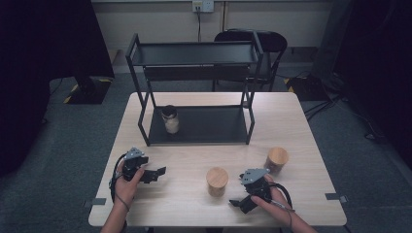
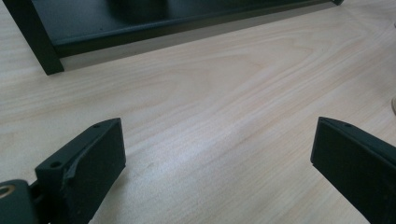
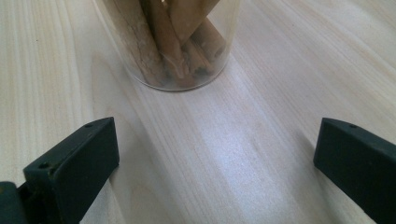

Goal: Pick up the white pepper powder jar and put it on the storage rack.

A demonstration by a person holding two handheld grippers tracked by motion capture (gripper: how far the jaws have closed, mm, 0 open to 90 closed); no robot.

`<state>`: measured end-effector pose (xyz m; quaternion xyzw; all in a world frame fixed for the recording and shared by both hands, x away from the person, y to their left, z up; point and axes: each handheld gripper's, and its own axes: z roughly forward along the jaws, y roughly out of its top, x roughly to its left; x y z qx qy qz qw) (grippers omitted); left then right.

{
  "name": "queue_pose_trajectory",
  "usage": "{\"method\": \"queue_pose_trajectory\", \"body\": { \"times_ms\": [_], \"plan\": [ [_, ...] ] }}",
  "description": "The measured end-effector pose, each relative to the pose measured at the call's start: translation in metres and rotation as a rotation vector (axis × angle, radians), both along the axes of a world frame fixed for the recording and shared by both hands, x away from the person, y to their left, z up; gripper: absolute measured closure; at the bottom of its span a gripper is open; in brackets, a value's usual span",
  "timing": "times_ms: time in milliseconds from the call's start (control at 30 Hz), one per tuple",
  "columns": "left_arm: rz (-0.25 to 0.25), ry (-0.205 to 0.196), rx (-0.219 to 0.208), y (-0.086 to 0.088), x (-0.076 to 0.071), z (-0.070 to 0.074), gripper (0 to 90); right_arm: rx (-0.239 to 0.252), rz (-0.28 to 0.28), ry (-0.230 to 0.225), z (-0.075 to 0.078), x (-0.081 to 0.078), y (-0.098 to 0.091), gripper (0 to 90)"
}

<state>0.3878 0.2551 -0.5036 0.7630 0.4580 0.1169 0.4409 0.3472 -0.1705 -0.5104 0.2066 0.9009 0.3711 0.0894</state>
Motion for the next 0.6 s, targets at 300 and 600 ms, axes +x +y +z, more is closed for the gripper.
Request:
{"method": "queue_pose_trajectory", "body": {
  "times_ms": [300, 600],
  "plan": [
    [-0.007, 0.002, 0.002, -0.0004, -0.0026, -0.0009, 2.8, 0.000, 0.000, 0.000, 0.0000, 0.0000, 0.0000, 0.0],
    [-0.010, 0.001, -0.001, 0.0015, -0.0055, -0.0013, 2.8, 0.000, 0.000, 0.000, 0.0000, 0.0000, 0.0000, 0.0]
  ]
}}
